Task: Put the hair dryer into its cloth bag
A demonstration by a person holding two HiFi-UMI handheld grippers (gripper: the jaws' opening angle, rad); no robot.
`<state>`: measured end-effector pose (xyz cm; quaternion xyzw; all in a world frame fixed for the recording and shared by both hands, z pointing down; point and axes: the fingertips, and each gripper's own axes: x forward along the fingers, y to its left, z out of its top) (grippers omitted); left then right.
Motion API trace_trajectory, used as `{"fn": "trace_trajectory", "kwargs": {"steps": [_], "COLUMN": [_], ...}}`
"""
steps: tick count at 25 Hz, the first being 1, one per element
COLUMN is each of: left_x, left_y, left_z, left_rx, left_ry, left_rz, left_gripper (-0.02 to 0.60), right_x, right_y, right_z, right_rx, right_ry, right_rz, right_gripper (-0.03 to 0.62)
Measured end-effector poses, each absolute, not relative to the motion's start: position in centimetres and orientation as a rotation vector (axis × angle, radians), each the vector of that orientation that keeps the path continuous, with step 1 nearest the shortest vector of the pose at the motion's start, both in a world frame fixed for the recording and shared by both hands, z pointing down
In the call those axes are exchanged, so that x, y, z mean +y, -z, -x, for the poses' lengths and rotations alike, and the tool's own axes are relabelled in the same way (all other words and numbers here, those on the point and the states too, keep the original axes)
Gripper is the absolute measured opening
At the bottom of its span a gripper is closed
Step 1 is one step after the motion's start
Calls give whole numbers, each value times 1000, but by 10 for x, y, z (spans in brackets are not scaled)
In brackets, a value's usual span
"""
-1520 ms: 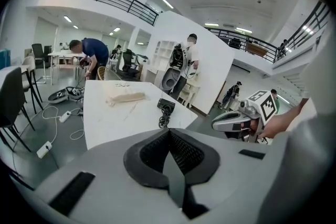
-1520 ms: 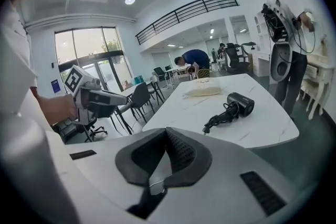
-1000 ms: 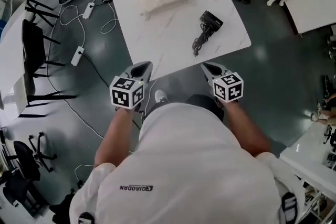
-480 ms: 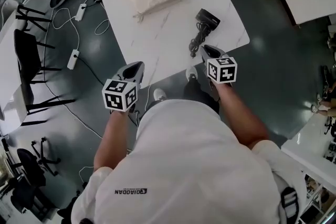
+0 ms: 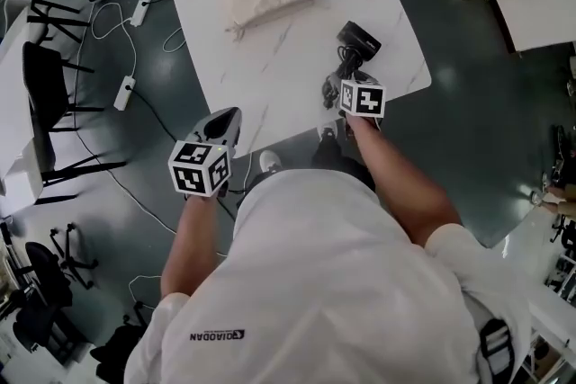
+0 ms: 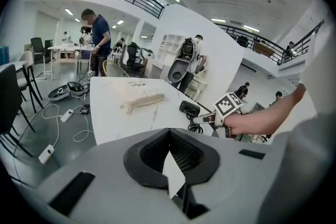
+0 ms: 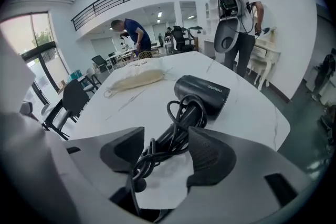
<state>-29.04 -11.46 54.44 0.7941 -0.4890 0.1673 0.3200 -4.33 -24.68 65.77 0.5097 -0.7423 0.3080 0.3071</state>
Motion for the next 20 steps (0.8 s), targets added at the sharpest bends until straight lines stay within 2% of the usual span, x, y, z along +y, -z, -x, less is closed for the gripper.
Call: {"fn": "trace_trajectory", "kwargs": {"steps": [9,20], "left_x": [-132,-157], "left_y": [-542,-543], "left_z": [282,263], "left_rx": [-1290,-1280], "left_ry": [-461,-483], "left_rz": [-2068,-2070], "left_gripper": [26,26], "right_x": [-273,-273], "right_y": [-688,-696], "right_z": [30,20], "right_rx": [-1834,-1936], "right_ry": [-889,-708], "right_rz": [-1387,-1125], "right_gripper": [333,336]}}
